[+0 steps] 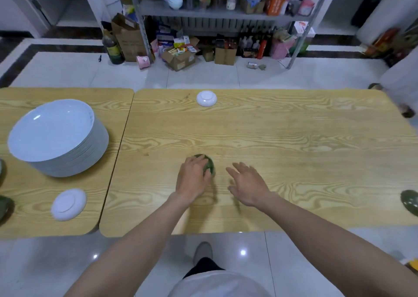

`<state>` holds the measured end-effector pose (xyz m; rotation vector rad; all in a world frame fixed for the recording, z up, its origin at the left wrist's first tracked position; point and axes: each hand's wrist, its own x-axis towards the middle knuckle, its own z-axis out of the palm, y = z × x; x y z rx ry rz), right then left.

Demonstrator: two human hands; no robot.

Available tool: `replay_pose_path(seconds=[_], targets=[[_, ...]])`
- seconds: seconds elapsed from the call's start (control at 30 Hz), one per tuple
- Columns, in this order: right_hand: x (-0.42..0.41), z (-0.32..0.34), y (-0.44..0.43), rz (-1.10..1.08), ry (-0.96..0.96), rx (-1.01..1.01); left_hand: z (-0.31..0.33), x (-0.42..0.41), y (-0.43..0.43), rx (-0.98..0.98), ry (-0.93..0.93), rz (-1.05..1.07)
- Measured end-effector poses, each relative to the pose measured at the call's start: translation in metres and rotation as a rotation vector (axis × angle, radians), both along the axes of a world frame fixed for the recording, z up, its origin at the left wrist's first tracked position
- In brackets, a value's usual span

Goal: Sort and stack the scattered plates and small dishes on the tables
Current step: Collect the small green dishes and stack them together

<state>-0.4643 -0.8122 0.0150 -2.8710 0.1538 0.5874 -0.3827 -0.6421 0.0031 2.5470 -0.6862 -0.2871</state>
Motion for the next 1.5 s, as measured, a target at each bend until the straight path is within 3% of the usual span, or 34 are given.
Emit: replay_pose_path(seconds=[0.2, 0.5, 0.83, 1.5], targets=[[-0.073, 0.033, -0.068, -0.052, 0.035, -0.294, 0.021, -0.052, -0.076, 0.271, -0.118, -0.312], [-0.211, 0.085, -0.176, -0.316, -0.112, -0.423, 0.066, -0.166, -0.211, 0.206, -0.293, -0.523], [-0.328, 0.09, -0.235, -0.538, -0.164, -0.446, 0.084, -0.27, -0.308, 0.196, -0.386, -0.645], [-0.337, 0.056, -0.38, -0.757, -0.145, -0.422, 0.046, -0.25, -0.471, 0.21, -0.405, -0.865]])
